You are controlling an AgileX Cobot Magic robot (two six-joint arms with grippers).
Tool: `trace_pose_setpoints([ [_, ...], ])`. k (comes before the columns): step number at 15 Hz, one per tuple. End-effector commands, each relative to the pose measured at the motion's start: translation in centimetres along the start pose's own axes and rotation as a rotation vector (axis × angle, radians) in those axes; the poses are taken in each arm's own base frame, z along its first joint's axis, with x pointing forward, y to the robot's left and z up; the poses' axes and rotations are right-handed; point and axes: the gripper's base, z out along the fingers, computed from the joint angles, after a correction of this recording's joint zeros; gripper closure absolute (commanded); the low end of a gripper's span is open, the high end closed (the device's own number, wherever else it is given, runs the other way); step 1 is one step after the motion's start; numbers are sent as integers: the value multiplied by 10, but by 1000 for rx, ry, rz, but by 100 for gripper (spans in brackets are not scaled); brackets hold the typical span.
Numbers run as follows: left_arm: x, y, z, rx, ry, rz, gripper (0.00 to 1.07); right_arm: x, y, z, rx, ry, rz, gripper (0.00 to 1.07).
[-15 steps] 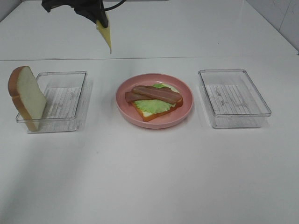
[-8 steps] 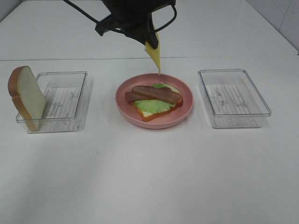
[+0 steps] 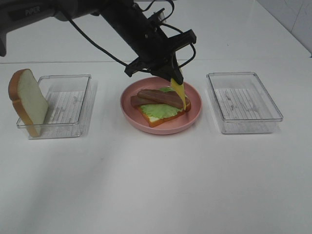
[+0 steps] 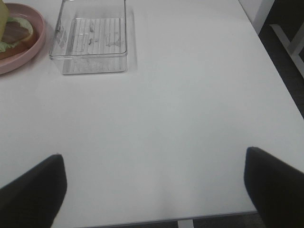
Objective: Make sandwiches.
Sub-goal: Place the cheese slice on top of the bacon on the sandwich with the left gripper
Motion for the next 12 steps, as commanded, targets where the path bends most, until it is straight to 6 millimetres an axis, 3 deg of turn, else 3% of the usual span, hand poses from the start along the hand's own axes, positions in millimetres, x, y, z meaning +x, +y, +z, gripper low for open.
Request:
trace_pose_setpoints([
  [1,0,18,19,-13,39,-11,107,2,-1,-2,6,-39,-8,10],
  [6,-3,37,20,-170,29,62,107,2,-1,-2,6,-39,-8,10],
  [12,-9,42,19,-221,-39,94,107,2,-1,-2,6,-39,-8,10],
])
